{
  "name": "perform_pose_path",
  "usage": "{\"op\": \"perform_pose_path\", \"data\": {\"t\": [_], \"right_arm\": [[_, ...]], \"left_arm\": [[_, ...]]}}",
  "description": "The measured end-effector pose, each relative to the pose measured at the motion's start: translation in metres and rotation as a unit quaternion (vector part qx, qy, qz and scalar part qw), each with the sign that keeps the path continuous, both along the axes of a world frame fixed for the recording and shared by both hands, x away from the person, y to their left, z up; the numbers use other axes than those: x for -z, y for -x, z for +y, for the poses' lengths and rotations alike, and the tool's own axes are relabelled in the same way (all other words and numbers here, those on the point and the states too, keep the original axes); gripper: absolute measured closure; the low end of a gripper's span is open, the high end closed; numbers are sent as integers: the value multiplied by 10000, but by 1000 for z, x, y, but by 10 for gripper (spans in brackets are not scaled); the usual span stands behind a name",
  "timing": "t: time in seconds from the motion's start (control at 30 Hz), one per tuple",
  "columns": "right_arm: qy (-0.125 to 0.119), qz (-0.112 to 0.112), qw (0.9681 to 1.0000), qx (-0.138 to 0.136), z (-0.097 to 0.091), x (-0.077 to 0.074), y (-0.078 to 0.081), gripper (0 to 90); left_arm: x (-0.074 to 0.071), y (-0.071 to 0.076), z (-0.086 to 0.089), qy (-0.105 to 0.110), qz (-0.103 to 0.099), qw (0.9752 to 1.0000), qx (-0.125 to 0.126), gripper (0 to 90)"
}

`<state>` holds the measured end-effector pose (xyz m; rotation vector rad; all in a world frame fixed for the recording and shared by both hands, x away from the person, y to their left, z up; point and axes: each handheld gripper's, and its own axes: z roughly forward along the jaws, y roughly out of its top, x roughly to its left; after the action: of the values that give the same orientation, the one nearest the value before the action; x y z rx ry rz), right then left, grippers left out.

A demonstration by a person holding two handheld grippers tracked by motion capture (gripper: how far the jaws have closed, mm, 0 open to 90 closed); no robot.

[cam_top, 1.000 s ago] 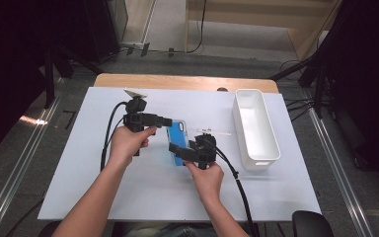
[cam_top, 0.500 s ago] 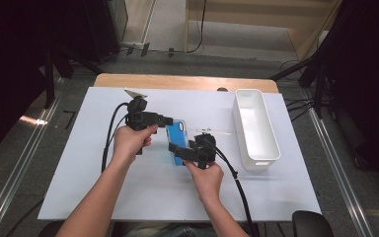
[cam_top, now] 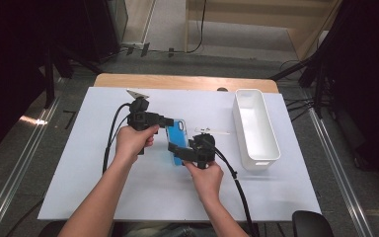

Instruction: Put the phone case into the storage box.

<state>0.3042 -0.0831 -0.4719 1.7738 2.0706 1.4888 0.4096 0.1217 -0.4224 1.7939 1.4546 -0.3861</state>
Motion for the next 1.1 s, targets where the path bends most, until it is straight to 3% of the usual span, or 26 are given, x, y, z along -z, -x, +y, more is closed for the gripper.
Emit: {"op": "perform_pose_path", "data": {"t": [0.33, 0.6, 0.83, 1.1], "right_arm": [[107, 8, 9999, -31, 4, 0, 2, 149], [76, -3, 10000, -21, 3, 0, 2, 148], [54, -3, 10000, -39, 3, 0, 1, 148], [96, 51, 9999, -67, 4, 1, -1, 146]], "left_arm": [[0, 1, -2, -30, -73, 9999, 108, 761], [1, 1, -3, 113, -103, 9998, 91, 777], [0, 4, -4, 113, -338, 9993, 126, 788], [0, 4, -3, 180, -266, 9994, 157, 796]]}}
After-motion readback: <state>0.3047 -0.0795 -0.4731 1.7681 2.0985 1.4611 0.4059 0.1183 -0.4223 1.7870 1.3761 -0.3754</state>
